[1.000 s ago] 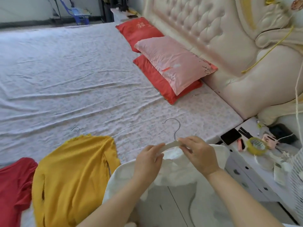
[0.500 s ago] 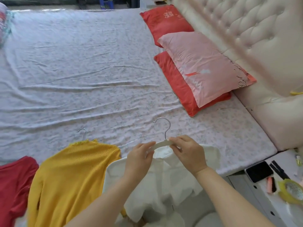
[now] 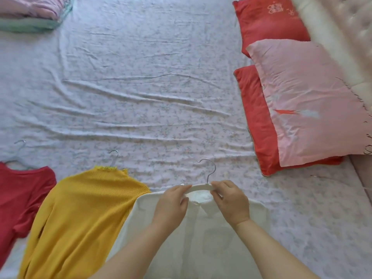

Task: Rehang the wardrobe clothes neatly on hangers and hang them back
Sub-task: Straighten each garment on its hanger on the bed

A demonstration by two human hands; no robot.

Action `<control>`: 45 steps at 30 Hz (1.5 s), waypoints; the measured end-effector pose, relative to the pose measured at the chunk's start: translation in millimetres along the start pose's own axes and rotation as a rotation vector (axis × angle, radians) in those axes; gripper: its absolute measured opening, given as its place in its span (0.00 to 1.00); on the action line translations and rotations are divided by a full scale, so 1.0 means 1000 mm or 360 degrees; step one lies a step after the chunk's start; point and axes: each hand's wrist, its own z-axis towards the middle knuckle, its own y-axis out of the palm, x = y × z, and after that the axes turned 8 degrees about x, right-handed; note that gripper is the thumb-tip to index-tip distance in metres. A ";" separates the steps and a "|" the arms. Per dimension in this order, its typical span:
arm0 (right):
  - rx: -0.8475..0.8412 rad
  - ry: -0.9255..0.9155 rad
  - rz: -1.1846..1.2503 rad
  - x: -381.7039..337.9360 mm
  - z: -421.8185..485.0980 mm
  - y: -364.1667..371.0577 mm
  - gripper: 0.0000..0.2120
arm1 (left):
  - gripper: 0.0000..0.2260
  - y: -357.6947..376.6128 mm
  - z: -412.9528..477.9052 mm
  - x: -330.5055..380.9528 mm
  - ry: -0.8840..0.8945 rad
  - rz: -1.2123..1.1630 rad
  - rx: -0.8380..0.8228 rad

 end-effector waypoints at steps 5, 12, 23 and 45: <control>-0.0460 0.0121 -0.0153 0.031 0.045 0.034 0.17 | 0.18 0.017 0.020 -0.016 -0.0206 0.0079 0.0081; -0.0677 0.0043 -0.0122 0.042 0.037 0.040 0.18 | 0.19 0.029 0.019 -0.027 -0.0424 0.0199 0.0074; -0.1142 -0.0204 -0.0170 -0.012 -0.024 0.027 0.21 | 0.22 -0.019 -0.042 -0.033 -0.0589 0.0567 0.0005; -0.1352 -0.1232 -0.0671 -0.308 -0.140 0.108 0.22 | 0.22 -0.196 -0.299 -0.205 -0.1161 0.0465 0.0483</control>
